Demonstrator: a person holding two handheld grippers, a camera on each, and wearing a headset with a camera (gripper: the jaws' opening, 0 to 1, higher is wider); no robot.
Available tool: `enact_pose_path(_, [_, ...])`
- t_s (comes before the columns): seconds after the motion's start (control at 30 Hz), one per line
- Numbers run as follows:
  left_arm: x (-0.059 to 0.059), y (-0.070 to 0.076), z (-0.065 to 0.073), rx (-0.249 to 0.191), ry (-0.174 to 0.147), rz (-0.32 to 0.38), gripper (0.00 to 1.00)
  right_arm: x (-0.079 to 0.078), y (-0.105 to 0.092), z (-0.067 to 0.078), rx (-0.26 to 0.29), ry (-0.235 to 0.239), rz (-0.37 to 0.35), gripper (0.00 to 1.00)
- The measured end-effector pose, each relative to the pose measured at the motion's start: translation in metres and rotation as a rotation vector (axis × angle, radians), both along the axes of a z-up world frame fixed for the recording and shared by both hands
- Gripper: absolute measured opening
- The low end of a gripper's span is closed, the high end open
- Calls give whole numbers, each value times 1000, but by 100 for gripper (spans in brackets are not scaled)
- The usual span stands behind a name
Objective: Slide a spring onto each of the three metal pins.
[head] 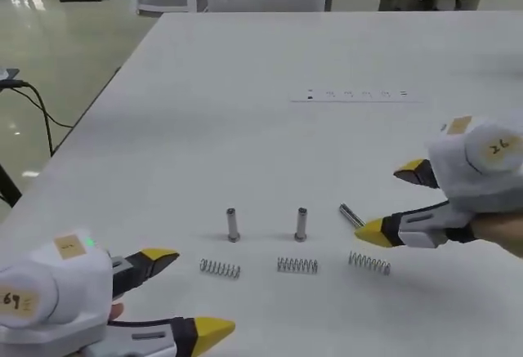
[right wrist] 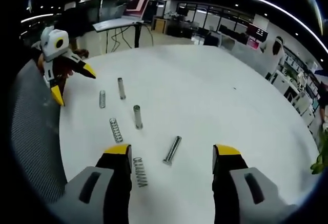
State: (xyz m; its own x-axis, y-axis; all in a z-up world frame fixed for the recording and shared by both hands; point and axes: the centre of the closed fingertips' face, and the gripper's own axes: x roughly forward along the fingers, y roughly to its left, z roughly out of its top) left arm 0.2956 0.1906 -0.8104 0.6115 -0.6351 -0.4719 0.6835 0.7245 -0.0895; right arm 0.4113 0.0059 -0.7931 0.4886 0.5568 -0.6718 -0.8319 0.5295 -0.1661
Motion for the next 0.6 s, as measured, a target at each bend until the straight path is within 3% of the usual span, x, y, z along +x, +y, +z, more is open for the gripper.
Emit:
enact_pose_path(0.33, [-1, 0, -1, 3, 4, 0, 67, 13, 5, -21, -21, 77, -53, 46])
enact_pose_path(0.6, [-1, 0, -2, 8, 8, 0, 66, 22, 16, -35, -3, 140, -86, 31])
